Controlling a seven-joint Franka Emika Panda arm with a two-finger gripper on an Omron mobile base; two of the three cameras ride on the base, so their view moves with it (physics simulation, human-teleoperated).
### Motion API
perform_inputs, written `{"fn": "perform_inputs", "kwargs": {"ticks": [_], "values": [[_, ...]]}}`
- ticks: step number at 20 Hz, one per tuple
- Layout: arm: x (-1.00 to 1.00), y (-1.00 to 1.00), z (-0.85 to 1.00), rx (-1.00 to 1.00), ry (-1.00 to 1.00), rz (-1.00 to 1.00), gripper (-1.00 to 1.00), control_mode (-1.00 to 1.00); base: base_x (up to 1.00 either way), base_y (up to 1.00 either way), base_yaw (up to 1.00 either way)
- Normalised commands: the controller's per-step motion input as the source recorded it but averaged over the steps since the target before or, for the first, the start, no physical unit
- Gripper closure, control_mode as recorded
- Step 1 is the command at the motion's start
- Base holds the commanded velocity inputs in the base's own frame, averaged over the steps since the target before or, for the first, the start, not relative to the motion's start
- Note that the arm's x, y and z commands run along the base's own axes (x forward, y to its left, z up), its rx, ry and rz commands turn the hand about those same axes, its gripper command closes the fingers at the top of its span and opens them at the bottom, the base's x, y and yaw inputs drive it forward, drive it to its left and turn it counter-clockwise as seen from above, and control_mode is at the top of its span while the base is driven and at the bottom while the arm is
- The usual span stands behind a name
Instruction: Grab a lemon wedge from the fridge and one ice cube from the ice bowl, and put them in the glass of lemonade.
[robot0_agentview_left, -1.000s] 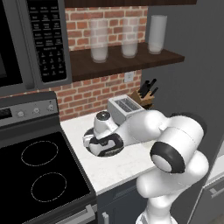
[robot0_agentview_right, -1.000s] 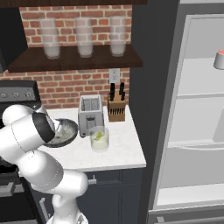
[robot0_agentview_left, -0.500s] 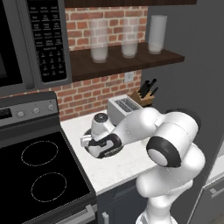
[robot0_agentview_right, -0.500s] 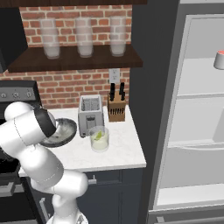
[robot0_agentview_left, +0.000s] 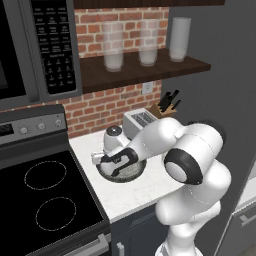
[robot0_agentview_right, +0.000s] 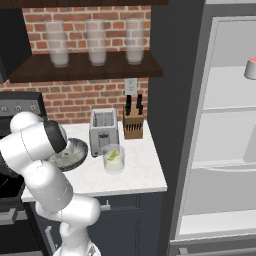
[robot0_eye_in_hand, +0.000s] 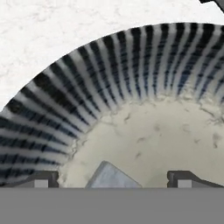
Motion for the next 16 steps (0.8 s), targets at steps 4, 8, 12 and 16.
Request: {"fn": "perform_inputs", "kwargs": {"ticks": [4, 8, 12, 16], "values": [[-0.26, -0.24, -0.28, 0.03, 0.00, -0.06, -1.00, -1.00, 0.00, 0.00, 0.00], [-0.55, -0.28, -0.08, 0.08, 0.00, -0.05, -1.00, -1.00, 0.00, 0.00, 0.00], [-0.05, -0.27, 0.00, 0.04, 0.00, -0.02, -1.00, -1.00, 0.00, 0.00, 0.00], [0.08, -0.01, 0.01, 0.00, 0.00, 0.00, -1.00, -1.00, 0.00, 0.00, 0.00]]}}
